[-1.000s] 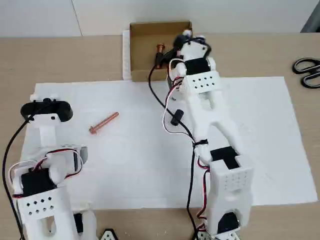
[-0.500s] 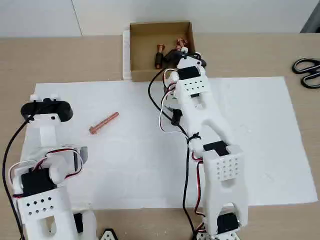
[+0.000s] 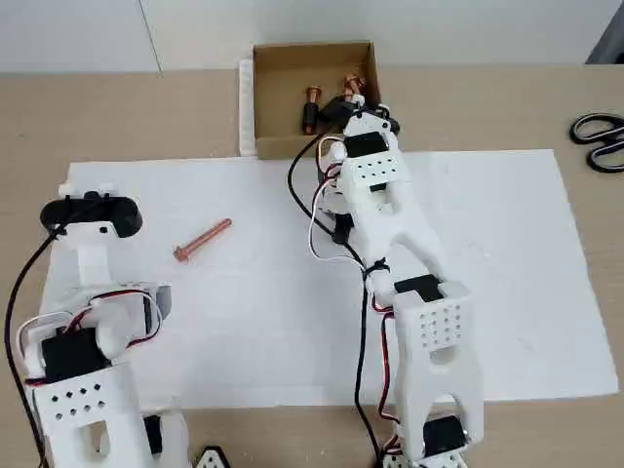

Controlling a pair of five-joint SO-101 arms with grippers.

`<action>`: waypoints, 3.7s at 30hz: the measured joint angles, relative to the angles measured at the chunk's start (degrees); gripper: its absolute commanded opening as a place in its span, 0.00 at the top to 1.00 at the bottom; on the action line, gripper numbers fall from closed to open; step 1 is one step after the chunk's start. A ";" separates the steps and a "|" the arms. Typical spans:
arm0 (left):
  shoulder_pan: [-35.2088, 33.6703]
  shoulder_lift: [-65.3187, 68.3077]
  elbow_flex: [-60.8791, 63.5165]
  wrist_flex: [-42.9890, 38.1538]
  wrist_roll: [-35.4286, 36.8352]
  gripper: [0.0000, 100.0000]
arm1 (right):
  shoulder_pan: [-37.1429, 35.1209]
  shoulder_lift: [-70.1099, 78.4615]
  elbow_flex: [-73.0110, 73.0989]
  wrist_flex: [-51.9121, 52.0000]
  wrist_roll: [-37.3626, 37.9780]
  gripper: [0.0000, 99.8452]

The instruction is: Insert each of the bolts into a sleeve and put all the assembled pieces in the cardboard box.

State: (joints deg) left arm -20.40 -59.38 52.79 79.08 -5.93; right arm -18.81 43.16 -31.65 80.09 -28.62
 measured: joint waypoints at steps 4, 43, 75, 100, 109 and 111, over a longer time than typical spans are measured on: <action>0.00 0.00 0.00 0.00 0.00 0.77 | 0.00 0.00 0.00 0.35 0.00 0.90; 0.00 0.00 0.00 0.00 0.00 0.77 | -0.79 -0.18 -3.96 5.19 0.62 0.79; 0.00 0.00 0.00 0.00 0.00 0.77 | -1.05 -0.18 -3.87 6.59 5.45 0.86; 0.00 0.00 0.00 0.00 0.00 0.77 | 1.67 -2.55 -3.69 8.18 10.73 1.00; 0.79 2.11 -12.31 6.33 0.18 0.77 | 4.92 -17.76 -3.69 13.89 32.53 1.00; 2.46 6.59 -16.26 7.91 0.09 0.77 | 5.54 -19.08 -3.69 14.59 34.20 1.00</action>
State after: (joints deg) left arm -17.93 -52.79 36.53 86.99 -5.85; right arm -13.27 24.09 -35.34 94.68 5.58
